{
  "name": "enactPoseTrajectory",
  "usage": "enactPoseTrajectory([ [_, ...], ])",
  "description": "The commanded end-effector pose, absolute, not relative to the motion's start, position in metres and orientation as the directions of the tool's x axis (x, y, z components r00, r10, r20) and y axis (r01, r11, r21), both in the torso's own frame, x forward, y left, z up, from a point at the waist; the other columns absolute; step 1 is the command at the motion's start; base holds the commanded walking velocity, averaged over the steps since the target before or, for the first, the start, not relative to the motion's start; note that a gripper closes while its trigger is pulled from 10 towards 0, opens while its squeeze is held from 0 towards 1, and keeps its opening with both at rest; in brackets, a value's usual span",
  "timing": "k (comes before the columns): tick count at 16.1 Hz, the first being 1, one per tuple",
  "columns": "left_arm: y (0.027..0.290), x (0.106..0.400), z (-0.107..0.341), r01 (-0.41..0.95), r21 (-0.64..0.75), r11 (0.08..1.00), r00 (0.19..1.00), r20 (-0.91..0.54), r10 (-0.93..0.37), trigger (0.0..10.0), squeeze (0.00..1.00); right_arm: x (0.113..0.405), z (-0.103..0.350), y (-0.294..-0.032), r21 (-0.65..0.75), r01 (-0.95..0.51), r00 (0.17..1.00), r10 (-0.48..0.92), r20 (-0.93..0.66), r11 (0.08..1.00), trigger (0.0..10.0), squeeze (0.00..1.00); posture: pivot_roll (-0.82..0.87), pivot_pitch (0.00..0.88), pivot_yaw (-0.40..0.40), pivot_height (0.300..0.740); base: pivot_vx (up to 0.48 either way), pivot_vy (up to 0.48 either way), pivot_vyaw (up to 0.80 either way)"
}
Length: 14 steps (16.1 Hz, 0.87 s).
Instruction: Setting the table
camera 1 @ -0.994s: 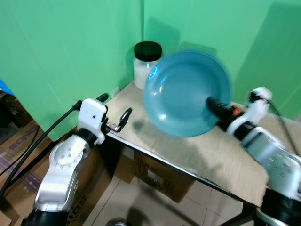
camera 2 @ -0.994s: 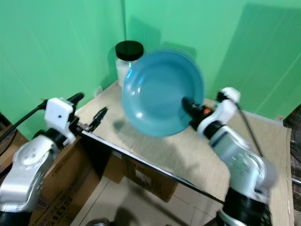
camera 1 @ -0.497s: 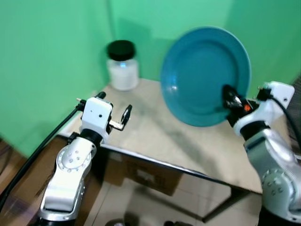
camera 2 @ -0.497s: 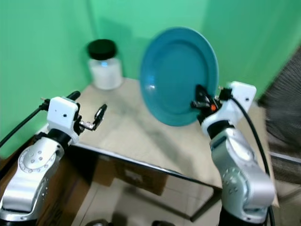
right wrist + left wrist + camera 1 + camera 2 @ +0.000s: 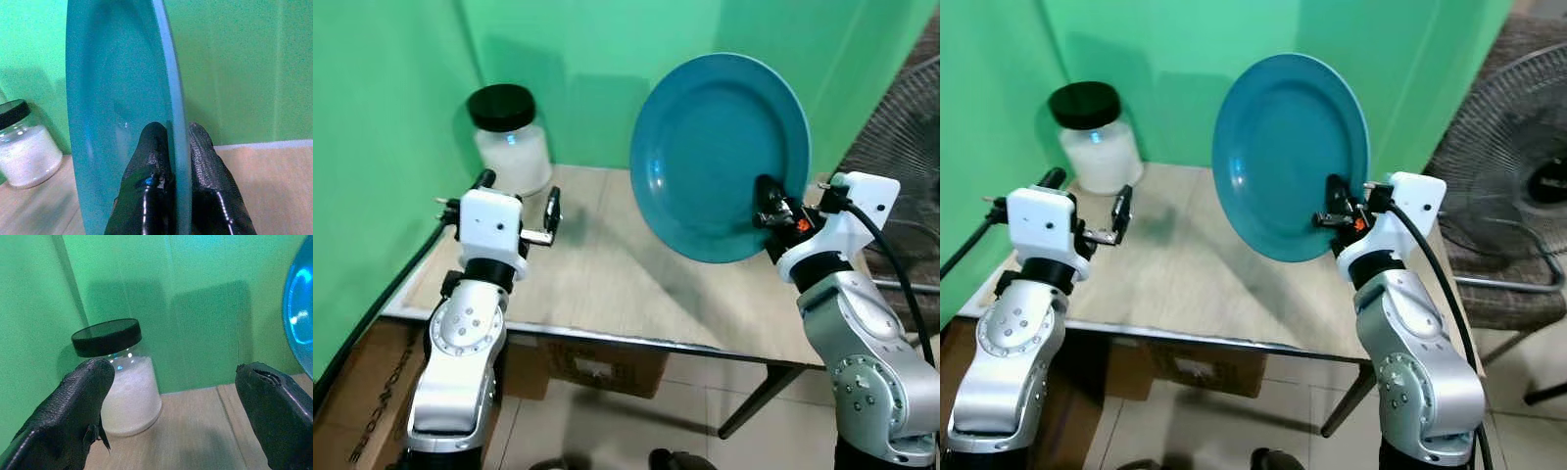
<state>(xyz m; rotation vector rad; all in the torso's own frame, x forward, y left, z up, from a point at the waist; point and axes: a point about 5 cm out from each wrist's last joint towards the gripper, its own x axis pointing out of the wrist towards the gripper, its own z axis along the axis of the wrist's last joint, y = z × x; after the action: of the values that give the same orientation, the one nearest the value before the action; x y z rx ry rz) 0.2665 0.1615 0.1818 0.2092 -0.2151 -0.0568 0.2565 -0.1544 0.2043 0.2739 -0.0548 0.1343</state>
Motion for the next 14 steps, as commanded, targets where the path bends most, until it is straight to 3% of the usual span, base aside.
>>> enactPoseTrajectory([
  [1, 0.165, 0.267, 0.186, 0.015, 0.200, 0.980, 0.973, 0.223, -0.060, 10.0, 0.00, 0.256, 0.210, -0.154, 0.284, -0.162, 0.985, 0.139, 0.101, 0.945, 10.0, 0.00, 0.09, 0.000, -0.013, 0.740, 0.000, 0.000, -0.80],
  [3, 0.172, 0.269, 0.188, -0.028, 0.191, 0.981, 0.975, 0.221, -0.015, 10.0, 0.00, 0.258, 0.211, -0.159, 0.188, -0.073, 0.988, 0.046, 0.145, 0.979, 10.0, 0.00, 0.08, 0.000, 0.000, 0.740, 0.000, 0.000, -0.80],
  [5, 0.166, 0.268, 0.183, 0.134, 0.234, 0.963, 0.977, 0.130, -0.167, 10.0, 0.00, 0.255, 0.208, -0.159, 0.201, -0.098, 0.989, 0.073, 0.130, 0.975, 10.0, 0.00, 0.09, 0.000, -0.004, 0.740, 0.000, 0.000, -0.80],
  [14, 0.160, 0.277, 0.174, 0.163, 0.227, 0.960, 0.980, 0.073, -0.184, 10.0, 0.00, 0.258, 0.204, -0.152, 0.103, -0.143, 0.983, 0.129, 0.129, 0.984, 10.0, 0.00, 0.08, 0.000, -0.005, 0.740, 0.000, 0.000, -0.80],
])
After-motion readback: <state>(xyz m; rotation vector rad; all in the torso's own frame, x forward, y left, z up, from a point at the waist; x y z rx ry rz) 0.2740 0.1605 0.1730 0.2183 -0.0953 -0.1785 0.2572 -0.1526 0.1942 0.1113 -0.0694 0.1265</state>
